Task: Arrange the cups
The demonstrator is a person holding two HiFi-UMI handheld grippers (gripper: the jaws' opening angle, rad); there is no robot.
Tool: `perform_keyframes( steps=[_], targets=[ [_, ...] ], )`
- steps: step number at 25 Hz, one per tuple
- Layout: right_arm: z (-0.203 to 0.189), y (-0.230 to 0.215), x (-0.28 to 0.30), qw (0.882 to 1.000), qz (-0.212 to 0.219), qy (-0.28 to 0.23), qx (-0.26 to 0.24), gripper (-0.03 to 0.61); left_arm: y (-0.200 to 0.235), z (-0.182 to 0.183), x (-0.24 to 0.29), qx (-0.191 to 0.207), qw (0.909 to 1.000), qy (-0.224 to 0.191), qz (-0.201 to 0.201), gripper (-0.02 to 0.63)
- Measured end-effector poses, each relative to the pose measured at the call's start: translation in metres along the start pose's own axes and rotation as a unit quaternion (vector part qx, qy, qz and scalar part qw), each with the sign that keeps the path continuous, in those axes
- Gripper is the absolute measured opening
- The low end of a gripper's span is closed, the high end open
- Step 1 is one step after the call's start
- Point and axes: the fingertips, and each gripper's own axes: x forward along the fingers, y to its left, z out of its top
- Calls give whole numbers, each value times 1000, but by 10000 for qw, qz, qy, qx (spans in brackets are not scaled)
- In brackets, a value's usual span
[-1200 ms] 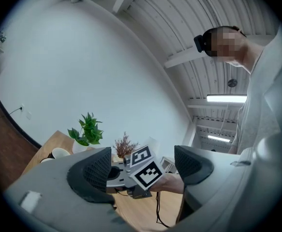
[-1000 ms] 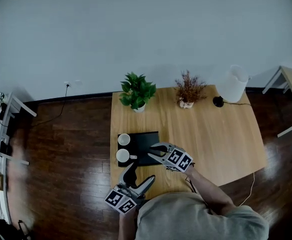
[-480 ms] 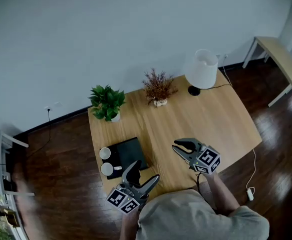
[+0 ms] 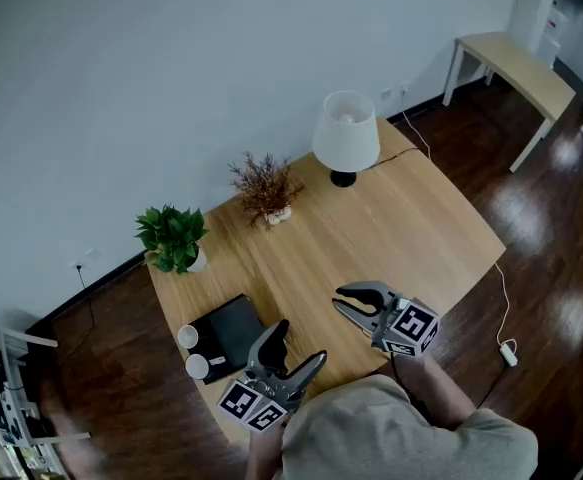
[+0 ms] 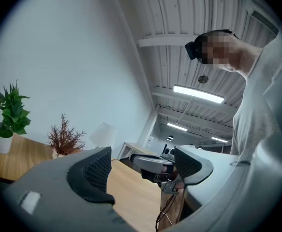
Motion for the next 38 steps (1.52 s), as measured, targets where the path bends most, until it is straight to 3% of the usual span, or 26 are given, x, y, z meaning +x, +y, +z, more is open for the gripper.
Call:
perform_keyframes(
  steps=[8,17,38],
  targets=[
    [26,12,-3,9994,215,-183,-222,66,-9,30,8,377,9988,-297,16,383],
    [45,17,-10,9982,286,-361,-393,66,-28,42,17,622,9969,-390,-273,383],
    [84,36,-22,9942,378,-709,-719,64,-39,51,12,722,9951,-547,-401,382]
  ],
)
